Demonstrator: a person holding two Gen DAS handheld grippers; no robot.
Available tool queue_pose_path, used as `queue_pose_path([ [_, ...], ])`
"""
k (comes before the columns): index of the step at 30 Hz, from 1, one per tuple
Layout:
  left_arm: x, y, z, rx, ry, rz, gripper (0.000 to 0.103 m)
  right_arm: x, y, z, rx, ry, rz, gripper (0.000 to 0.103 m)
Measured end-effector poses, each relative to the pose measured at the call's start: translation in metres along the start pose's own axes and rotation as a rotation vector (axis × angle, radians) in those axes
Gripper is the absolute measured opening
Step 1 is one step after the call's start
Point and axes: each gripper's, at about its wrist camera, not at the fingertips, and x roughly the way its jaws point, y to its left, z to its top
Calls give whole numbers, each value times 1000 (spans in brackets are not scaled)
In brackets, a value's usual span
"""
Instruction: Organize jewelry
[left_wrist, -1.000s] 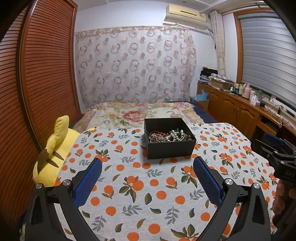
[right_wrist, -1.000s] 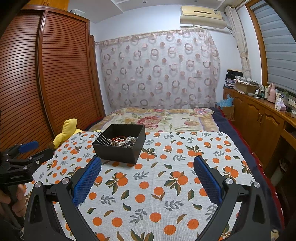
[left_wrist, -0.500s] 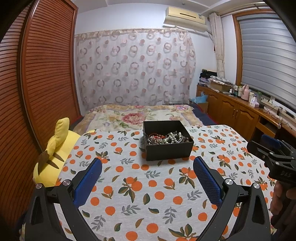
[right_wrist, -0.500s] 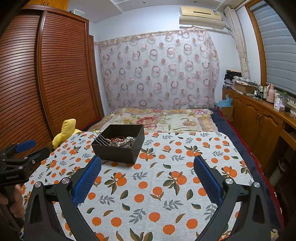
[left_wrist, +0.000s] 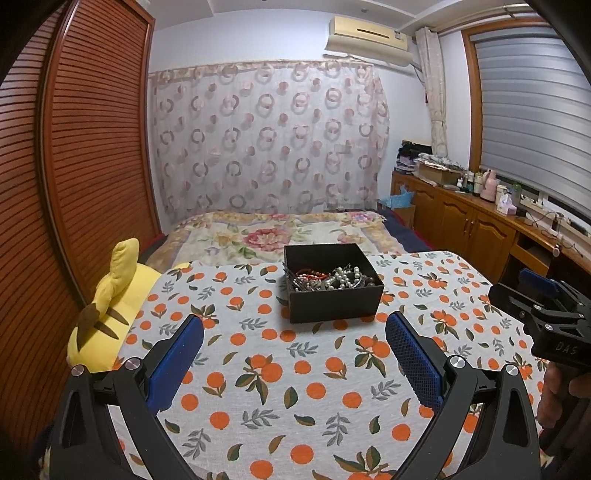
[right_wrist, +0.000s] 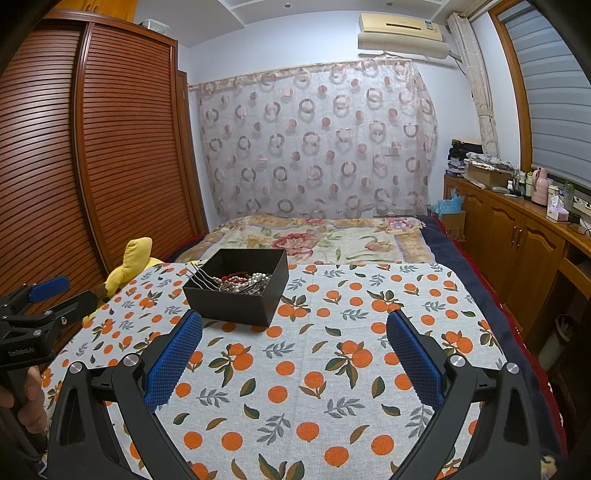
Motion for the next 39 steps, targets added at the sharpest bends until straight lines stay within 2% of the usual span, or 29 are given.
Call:
queue_pose_path([
  [39,-2,-1,1,2,-4,2,95,0,0,-1,-1,-3,0,101],
])
